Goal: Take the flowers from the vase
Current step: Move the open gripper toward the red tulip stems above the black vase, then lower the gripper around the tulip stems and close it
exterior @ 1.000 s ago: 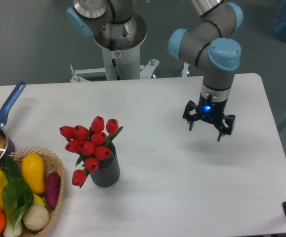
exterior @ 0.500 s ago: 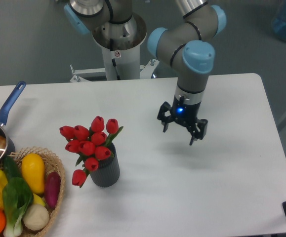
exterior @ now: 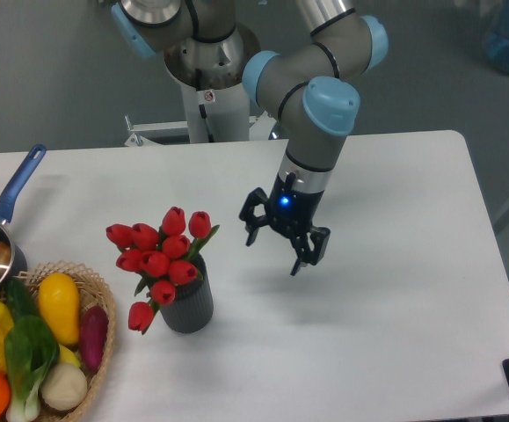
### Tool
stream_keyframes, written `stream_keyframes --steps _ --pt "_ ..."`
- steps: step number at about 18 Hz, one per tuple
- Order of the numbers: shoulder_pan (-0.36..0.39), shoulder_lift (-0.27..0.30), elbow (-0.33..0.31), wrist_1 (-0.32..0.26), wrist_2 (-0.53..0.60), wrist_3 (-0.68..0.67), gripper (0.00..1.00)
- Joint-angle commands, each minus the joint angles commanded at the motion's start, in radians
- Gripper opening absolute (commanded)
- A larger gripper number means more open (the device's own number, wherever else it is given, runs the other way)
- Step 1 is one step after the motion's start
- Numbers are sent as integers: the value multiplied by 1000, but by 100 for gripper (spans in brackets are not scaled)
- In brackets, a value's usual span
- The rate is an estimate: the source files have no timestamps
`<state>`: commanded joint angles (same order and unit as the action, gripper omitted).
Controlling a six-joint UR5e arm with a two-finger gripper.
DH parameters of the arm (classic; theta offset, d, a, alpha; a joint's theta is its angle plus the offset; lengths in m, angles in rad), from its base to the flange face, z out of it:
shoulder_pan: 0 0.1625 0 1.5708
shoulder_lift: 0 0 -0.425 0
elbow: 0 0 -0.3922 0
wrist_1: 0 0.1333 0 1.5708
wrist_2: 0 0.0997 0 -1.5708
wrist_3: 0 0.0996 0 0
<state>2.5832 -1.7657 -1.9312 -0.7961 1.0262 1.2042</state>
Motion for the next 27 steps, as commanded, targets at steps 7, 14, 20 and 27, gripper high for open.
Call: stream_keyframes --steps 7,14,20,27 --pt "-52 29 -3 3 -20 -9 100" --pt "-64 31 3 5 -132 -9 100" --pt "-61 20 4 5 -314 -15 100" --pt "-60 -28 15 8 -334 -15 100"
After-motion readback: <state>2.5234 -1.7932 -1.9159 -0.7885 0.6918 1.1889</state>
